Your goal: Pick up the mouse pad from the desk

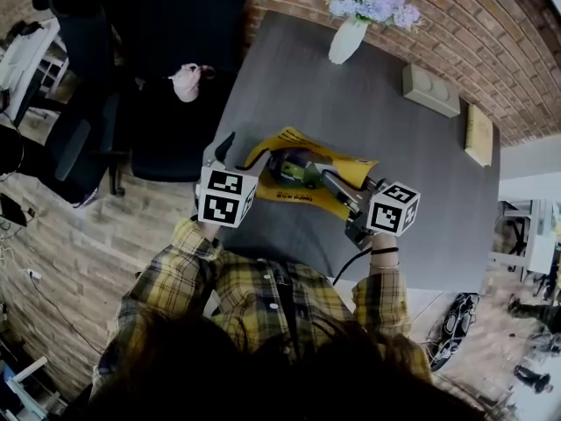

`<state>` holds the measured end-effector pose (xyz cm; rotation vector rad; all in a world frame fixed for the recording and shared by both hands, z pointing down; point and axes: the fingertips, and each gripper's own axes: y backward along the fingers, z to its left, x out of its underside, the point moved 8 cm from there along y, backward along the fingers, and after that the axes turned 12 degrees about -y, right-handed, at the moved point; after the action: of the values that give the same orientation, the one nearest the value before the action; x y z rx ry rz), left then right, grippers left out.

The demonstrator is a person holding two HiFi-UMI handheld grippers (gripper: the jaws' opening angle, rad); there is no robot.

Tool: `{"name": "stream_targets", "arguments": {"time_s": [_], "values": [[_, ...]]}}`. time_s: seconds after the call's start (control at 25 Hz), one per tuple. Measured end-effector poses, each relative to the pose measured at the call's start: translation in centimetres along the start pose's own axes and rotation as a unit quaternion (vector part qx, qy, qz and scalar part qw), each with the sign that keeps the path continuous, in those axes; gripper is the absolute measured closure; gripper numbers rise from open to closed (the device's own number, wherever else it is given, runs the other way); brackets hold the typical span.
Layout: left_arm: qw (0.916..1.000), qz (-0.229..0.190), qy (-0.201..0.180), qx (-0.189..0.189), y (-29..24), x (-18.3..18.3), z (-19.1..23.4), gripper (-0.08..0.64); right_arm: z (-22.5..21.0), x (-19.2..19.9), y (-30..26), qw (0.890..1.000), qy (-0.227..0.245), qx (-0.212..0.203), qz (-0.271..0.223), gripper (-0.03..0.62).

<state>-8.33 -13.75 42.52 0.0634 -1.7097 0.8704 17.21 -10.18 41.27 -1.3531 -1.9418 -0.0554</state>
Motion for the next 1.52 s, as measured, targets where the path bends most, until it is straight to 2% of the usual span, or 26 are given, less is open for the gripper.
{"name": "stream_targets", "arguments": {"time_s": [0.16, 0.32, 0.6, 0.84, 0.96, 1.28, 1.52], "values": [[0.9998, -0.021, -0.004, 0.004, 1.1, -1.1, -0.1, 0.240, 1.4, -0.6, 1.1, 0.997, 0.057, 0.036, -0.030, 0.577], [0.9992, -0.039, -0.009, 0.004, 2.1, -2.1, -0.4, 0.264, 2.6, -1.3, 2.8, 0.988, 0.107, 0.087, -0.072, 0.577], [0.9968, -0.076, -0.024, 0.010, 4.0, -3.9, -1.6, 0.295, 5.3, -2.3, 6.3, 0.956, 0.182, 0.164, -0.161, 0.577], [0.9932, -0.108, -0.039, 0.015, 5.3, -5.8, -2.9, 0.383, 7.8, -2.5, 8.1, 0.929, 0.224, 0.207, -0.207, 0.577], [0.9912, -0.123, -0.046, 0.013, 5.7, -6.4, -3.6, 0.421, 8.5, -2.3, 8.6, 0.921, 0.229, 0.223, -0.221, 0.577], [0.9882, -0.142, -0.057, 0.000, 6.4, -7.6, -4.4, 0.518, 8.6, -2.3, 9.3, 0.918, 0.212, 0.237, -0.237, 0.577], [0.9886, -0.143, -0.048, -0.005, 6.3, -7.7, -4.2, 0.563, 8.3, -2.6, 9.8, 0.910, 0.214, 0.253, -0.248, 0.577]]}}
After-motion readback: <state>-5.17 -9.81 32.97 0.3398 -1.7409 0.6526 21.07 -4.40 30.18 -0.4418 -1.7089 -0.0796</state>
